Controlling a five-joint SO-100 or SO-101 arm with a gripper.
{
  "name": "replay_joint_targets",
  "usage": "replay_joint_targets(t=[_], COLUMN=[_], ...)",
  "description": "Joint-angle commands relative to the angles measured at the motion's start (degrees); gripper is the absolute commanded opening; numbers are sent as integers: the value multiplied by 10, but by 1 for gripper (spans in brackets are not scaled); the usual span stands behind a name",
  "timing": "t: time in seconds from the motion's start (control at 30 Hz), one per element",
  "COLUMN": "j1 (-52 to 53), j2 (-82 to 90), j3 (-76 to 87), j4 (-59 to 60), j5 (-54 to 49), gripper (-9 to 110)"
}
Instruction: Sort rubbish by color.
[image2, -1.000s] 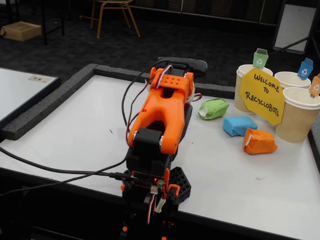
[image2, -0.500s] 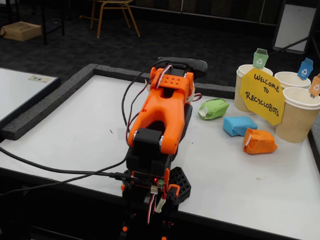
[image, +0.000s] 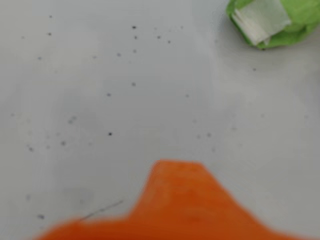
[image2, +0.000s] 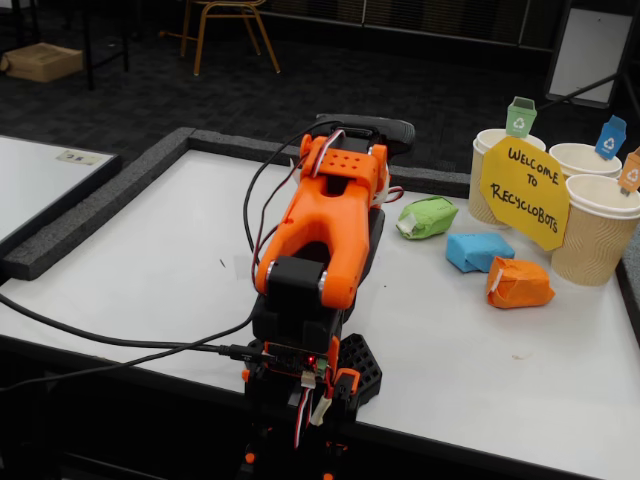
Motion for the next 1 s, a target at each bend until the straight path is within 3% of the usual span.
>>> replay_joint_targets(t=[0.0,0.67,0.97], j1=[1,8,25], j2=[19,15,-122], j3=[-15,-24,-173], j4=[-2,-5,-62], j5=[9,6,5], gripper=[0,3,5])
